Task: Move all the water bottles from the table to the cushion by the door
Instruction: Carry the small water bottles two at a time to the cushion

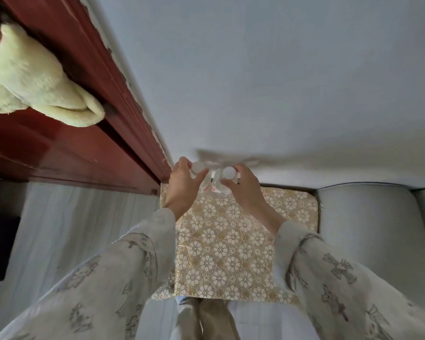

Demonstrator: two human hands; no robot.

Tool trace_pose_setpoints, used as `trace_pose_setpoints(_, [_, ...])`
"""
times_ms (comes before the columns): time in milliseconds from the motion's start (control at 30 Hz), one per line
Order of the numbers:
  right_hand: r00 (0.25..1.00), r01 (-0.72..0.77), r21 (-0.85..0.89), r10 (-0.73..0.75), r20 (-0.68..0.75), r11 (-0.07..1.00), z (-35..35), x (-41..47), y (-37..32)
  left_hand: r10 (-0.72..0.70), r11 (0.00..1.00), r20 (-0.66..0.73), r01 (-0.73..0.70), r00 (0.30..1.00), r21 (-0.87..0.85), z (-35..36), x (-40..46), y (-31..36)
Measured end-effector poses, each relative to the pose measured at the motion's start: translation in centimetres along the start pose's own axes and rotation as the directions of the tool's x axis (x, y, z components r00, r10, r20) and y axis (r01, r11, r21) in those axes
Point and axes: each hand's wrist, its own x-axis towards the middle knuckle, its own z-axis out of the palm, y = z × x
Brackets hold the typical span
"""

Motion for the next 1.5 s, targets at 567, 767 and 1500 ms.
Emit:
trace_pose_setpoints(567, [0.97, -0.191, 0.087, 0.175, 0.169, 0.978, -1.5, -2.8, -2.0, -0.153, 0.978, 0.199, 0.177, 0.968, -0.107, -2.4, -1.5, 1.2])
trace_pose_setpoints(767, [0.939, -0.108, -0.132, 0.145, 0.313, 0.985, -2.8, -9.4, -5.5, -0.245, 0.959, 0.19, 0.266, 0.951, -0.094, -8.2, -10.5, 0.5])
trace_pose_setpoints(1500, [0.089, 0.528, 0.028, -0.088, 0.992, 0.849, 15.9, -50.3, -17.2, -0.896, 0.422, -0.421, -0.021, 0.141, -0.906, -14.5, -65.1, -11.1])
